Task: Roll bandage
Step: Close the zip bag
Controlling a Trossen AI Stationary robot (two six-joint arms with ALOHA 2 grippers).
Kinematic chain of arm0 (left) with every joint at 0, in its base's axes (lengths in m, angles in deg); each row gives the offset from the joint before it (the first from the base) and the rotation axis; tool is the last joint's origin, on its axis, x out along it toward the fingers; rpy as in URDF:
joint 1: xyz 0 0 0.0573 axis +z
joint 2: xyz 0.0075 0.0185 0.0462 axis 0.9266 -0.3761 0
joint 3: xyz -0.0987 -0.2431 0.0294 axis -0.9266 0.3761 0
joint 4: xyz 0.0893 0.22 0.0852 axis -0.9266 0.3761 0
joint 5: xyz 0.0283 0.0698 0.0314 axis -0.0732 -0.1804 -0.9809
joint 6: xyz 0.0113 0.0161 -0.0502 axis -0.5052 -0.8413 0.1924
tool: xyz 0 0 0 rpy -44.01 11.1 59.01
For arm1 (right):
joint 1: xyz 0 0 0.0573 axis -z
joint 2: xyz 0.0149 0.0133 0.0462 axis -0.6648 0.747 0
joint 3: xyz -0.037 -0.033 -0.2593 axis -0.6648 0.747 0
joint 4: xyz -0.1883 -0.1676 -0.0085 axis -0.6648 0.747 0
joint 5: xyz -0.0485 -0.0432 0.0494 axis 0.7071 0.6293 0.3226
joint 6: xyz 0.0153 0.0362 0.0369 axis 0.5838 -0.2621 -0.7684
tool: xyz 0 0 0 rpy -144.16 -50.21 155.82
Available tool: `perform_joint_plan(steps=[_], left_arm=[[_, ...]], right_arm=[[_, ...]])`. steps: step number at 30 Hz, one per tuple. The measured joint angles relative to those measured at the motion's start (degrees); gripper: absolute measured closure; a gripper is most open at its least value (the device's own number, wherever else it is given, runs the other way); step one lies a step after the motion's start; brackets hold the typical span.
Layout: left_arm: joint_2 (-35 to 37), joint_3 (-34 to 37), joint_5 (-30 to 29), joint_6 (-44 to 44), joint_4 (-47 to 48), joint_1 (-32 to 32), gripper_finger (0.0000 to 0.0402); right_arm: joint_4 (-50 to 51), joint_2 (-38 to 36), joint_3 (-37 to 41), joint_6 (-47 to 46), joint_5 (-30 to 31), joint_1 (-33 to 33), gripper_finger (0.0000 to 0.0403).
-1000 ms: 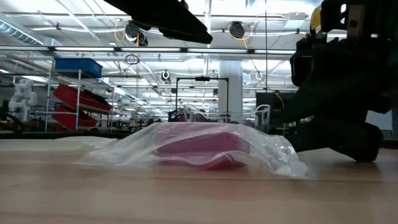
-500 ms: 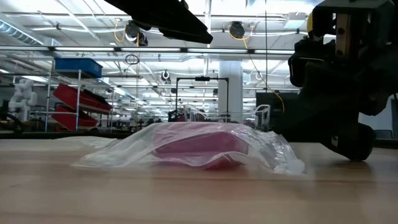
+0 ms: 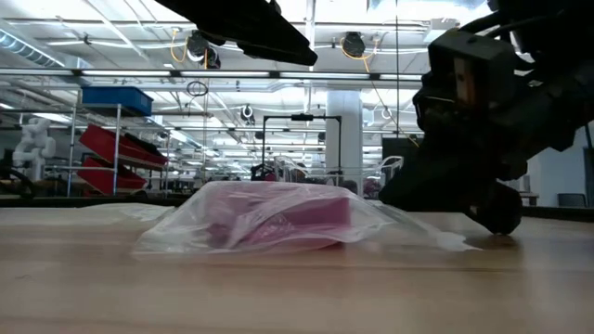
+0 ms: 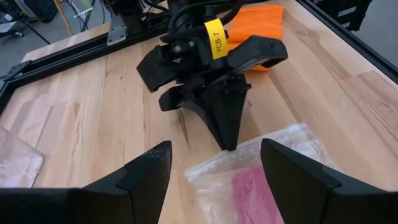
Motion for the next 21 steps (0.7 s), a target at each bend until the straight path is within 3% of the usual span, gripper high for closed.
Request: perform_joint_plan(steps=[5,15,18,21], left_arm=[[0.0,0.0,0.0,0.0,0.0,0.0,0.0149],[0.0,0.0,0.0,0.0,0.0,0.0,0.0149],[0.0,0.0,0.0,0.0,0.0,0.0,0.0149],[0.0,0.0,0.0,0.0,0.0,0.0,0.0149]], right_arm=[[0.7,0.2,-0.1,0.2,-0.1,-0.1,0.0363],[-4.8,3.4,-0.2,1.6,-2.1,-0.1,0.0286],[-4.8,3.7,-0.3,2.1,-2.5,0.5,0.0290],[-4.7,3.8,-0.3,2.9,-3.1,1.0,0.0319]])
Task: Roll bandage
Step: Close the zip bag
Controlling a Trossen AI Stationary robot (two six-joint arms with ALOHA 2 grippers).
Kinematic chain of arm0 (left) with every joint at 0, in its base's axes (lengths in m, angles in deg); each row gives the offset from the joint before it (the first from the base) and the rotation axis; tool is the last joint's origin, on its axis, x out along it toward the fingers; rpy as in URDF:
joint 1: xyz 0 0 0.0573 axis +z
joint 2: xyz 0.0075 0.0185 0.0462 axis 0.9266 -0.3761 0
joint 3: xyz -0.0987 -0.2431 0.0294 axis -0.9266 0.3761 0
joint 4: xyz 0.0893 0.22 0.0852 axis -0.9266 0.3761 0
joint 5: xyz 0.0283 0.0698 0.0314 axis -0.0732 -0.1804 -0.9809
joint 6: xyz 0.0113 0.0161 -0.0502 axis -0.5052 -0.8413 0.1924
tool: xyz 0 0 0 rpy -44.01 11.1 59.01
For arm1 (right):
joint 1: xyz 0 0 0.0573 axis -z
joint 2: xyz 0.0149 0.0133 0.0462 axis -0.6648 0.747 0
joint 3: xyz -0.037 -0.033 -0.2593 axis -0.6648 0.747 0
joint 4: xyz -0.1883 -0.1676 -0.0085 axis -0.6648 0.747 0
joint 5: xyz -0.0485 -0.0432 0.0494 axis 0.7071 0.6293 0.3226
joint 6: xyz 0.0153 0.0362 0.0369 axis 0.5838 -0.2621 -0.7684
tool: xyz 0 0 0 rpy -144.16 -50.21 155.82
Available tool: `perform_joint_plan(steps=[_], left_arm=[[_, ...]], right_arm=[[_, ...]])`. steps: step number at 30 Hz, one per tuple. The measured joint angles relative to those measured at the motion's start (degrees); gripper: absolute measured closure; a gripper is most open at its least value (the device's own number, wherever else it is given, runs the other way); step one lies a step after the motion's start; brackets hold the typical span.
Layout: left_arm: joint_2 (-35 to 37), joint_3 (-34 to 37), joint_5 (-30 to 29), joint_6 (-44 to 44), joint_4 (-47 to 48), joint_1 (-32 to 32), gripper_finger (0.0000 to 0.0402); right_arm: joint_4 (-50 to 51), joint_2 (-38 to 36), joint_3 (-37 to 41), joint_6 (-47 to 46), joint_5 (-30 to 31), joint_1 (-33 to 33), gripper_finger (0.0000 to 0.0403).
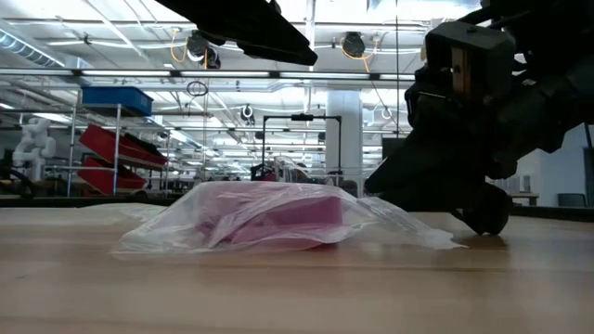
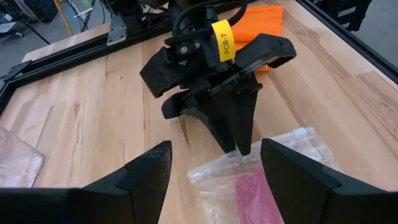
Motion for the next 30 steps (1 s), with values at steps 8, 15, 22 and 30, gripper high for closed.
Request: perform_joint_plan(steps=[8,15,22,30], left_arm=[[0.0,0.0,1.6,0.0,0.5,0.0,0.0149],[0.0,0.0,1.2,-2.8,-0.2,-0.1,0.0149],[0.0,0.0,-2.7,-6.0,-0.2,-1.7,0.0149],[0.0,0.0,-7.7,-7.9,-0.2,-2.8,0.0149]], right_arm=[[-0.5,0.1,0.0,5.1,-1.6,1.2,0.0400],[-15.5,0.6,0.3,7.8,6.9,1.4,0.0403],[-21.4,0.4,0.3,1.1,29.4,0.4,0.0403],[-20.0,0.3,0.3,17.4,27.1,-0.7,0.0403]])
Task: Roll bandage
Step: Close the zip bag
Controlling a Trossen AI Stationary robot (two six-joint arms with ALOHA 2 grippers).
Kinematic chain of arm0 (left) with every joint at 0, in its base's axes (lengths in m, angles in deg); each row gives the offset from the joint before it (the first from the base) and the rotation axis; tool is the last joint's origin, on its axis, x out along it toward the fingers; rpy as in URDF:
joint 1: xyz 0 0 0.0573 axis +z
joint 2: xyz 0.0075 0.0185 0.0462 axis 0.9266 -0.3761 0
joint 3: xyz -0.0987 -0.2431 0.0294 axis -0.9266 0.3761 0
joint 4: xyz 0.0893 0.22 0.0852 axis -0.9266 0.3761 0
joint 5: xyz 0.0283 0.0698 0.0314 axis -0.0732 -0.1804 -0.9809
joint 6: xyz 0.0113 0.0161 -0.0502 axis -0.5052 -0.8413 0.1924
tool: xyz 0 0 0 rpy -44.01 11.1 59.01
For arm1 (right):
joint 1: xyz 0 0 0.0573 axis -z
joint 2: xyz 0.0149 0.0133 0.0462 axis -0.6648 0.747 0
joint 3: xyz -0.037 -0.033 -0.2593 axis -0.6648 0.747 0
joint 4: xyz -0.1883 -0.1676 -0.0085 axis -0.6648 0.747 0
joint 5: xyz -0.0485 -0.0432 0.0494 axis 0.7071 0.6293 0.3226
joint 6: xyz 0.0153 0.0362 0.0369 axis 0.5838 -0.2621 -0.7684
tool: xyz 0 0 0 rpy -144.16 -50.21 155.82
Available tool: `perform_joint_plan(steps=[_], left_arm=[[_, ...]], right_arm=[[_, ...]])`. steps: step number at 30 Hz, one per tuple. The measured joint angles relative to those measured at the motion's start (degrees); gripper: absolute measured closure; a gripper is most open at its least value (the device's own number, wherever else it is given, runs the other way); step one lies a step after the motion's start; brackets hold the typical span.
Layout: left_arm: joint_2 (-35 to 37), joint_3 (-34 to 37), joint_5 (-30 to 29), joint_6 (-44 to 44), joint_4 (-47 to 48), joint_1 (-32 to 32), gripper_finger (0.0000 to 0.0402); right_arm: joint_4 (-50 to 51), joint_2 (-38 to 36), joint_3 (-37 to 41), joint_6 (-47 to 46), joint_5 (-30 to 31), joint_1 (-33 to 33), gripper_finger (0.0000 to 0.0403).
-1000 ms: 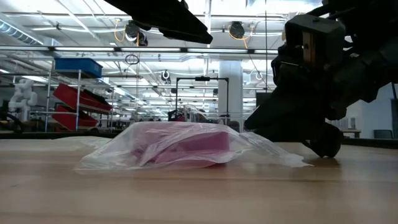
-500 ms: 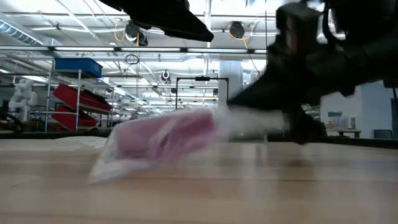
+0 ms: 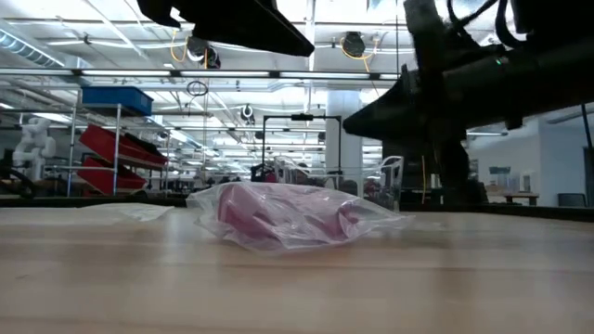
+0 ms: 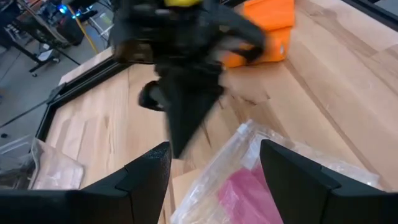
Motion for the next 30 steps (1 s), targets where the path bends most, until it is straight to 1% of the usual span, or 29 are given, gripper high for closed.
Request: perform_joint_plan(steps=[1,2,3,6,9,11,16,18,21,25,28,30], left_arm=[[0.0,0.0,-0.3,0.0,0.1,0.0,0.0149],[0.0,0.0,-0.5,0.0,0.1,0.0,0.0149],[0.0,0.0,-1.0,0.0,0.1,0.0,0.0149],[0.0,0.0,-1.8,-0.1,0.1,0.0,0.0149],[0.0,0.0,-2.4,-1.4,0.2,0.0,0.0149],[0.0,0.0,-2.5,-1.5,0.2,0.0,0.0149],[0.0,0.0,-2.5,-1.6,0.2,0.0,0.0149],[0.0,0.0,-2.5,-1.6,0.2,0.0,0.0149],[0.1,0.0,-2.5,-1.5,0.3,0.0,0.0149],[0.1,0.0,-2.5,-1.5,0.8,-0.3,0.0149],[0.1,0.0,-2.5,-1.5,0.8,-0.7,0.0149],[0.1,0.0,-2.5,-1.5,0.8,-0.8,0.0149]], right_arm=[[1.3,-0.1,0.0,5.6,-3.8,0.0,0.0403],[2.9,-0.1,0.0,8.6,-7.5,-0.2,0.0403],[4.8,-0.1,0.0,9.5,-10.6,-0.4,0.0403],[11.9,-0.2,0.0,8.7,-14.7,-1.2,0.0399],[24.0,-0.2,-1.8,7.1,-15.1,-2.7,0.0384],[34.3,-0.2,-4.8,7.1,-15.2,-3.8,0.0370],[62.6,-0.3,-16.6,9.6,-13.2,-6.0,0.0327],[71.7,-0.2,-21.4,11.9,-11.7,-7.0,0.0310],[80.7,-0.3,-27.6,15.1,-10.4,-8.1,0.0284],[88.7,-0.3,-33.7,16.3,-10.4,-9.1,0.0254],[93.2,-0.3,-35.8,15.3,-11.3,-9.7,0.0238],[93.4,-0.3,-35.4,14.2,-13.0,-10.0,0.0231]])
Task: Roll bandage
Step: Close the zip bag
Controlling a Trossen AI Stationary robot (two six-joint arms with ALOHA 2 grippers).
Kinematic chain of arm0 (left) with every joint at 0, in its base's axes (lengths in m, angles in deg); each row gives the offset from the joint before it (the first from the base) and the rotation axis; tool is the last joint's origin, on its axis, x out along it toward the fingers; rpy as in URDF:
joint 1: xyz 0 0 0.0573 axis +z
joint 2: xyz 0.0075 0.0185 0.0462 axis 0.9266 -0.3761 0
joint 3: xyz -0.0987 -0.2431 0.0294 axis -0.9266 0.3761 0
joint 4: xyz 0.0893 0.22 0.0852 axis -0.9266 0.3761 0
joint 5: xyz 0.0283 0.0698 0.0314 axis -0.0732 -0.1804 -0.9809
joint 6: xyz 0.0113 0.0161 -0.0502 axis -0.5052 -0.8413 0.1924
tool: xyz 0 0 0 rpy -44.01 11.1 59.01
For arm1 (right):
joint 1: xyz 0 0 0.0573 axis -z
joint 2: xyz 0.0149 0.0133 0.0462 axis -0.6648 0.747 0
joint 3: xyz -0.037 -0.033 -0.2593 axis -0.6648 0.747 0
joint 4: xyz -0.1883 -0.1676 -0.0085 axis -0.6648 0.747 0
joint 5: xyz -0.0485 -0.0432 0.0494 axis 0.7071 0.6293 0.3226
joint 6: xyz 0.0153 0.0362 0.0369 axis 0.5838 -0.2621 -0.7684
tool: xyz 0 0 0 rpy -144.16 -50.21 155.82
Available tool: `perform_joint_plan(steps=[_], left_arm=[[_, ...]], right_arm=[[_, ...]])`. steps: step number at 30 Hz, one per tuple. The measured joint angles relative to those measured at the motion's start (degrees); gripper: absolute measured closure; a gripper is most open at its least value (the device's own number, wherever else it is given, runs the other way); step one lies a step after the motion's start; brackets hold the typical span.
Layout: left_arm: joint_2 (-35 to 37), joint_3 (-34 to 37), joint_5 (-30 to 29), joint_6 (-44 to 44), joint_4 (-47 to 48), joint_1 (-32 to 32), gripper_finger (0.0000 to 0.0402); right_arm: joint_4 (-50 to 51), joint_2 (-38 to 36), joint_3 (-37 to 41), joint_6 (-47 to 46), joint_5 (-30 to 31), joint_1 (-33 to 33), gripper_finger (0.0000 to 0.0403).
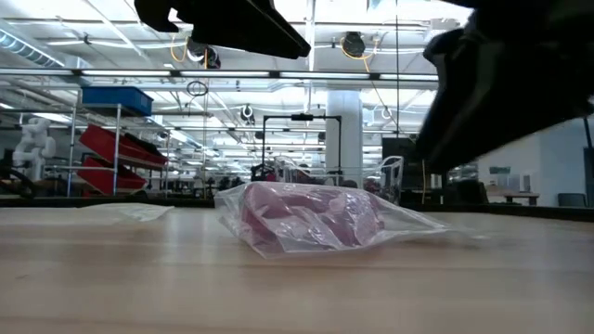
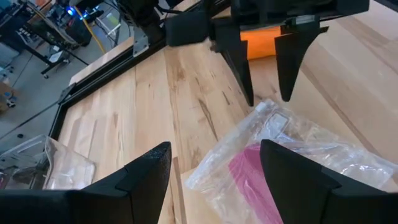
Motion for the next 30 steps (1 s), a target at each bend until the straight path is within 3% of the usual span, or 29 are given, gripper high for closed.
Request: perform_joint_plan(steps=[7,15,20,30], left_arm=[[0.0,0.0,0.0,0.0,-0.2,0.0,0.0149],[0.0,0.0,0.0,-0.1,-0.1,0.0,0.0149],[0.0,0.0,0.0,0.0,-0.1,0.2,0.0149],[0.0,0.0,0.0,-0.1,-0.2,0.2,0.0149]], right_arm=[[-3.1,4.1,1.9,-0.5,-5.2,-0.6,0.0226],[-3.4,6.9,1.7,-0.2,-2.2,-1.4,0.0229],[-3.7,7.4,1.8,0.2,2.2,-1.1,0.0248],[-4.1,7.5,1.9,0.8,1.2,2.1,0.0306]])
